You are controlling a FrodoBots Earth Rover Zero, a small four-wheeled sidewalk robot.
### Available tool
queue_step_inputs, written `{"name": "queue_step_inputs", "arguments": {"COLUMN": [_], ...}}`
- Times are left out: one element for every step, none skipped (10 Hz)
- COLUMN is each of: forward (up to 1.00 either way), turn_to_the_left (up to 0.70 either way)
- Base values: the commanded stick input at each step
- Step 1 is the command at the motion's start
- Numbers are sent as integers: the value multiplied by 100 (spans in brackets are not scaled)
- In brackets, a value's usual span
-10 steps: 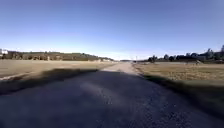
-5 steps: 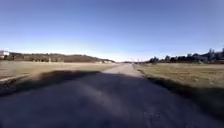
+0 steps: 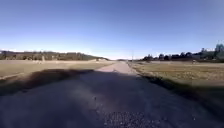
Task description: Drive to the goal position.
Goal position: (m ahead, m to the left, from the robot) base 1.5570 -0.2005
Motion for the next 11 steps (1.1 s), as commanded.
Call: {"name": "queue_step_inputs", "arguments": {"forward": [50, 50, 50, 50, 50, 50, 50, 50, 50, 50, 50], "turn_to_the_left": [0, 0, 0, 0, 0, 0, 0, 0, 0, 0, 0]}}
